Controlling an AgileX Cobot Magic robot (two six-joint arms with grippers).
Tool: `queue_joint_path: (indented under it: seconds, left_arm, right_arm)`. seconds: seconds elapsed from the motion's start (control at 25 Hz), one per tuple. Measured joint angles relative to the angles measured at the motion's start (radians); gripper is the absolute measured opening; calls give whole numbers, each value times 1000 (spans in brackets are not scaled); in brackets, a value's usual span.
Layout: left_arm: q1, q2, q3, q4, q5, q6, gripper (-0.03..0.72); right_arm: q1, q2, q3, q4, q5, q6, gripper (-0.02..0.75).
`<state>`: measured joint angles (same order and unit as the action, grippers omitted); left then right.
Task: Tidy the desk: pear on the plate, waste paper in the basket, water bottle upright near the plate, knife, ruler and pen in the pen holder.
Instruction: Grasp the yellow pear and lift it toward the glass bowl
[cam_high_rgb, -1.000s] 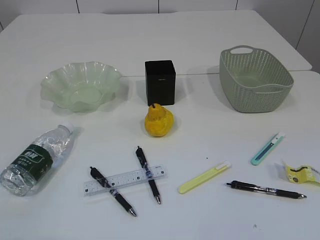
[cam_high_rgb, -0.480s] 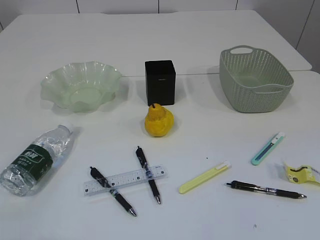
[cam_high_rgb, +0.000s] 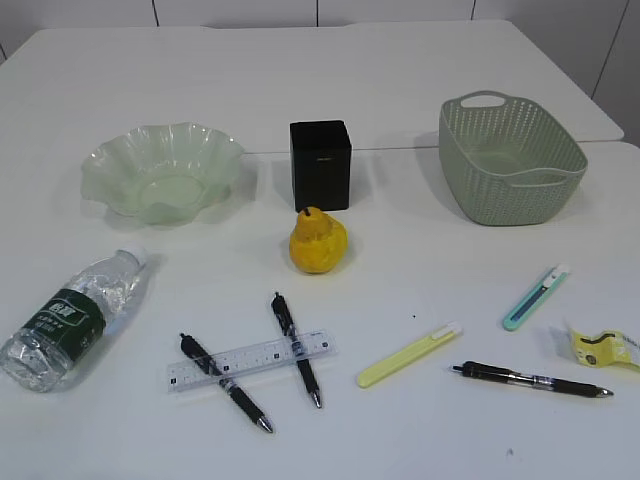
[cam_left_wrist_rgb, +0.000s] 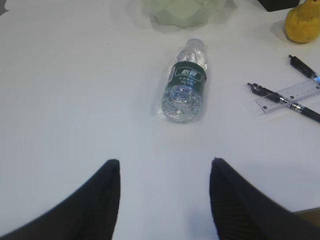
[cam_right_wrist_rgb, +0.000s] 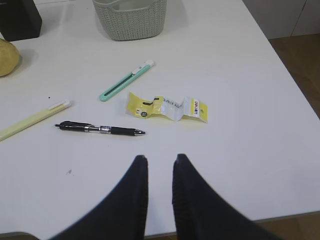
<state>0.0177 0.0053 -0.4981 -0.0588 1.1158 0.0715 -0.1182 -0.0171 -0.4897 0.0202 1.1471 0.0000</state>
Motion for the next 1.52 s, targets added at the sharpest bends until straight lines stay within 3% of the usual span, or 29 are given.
queue_joint_path:
  seconds: [1.16,1.52]
  left_arm:
    - [0,0,0,0,0,0,401]
    - [0,6,-2,0,0,0,401]
  right_arm:
    - [0,0,0,22,0,0,162]
    - [0,92,0,10,0,39,326]
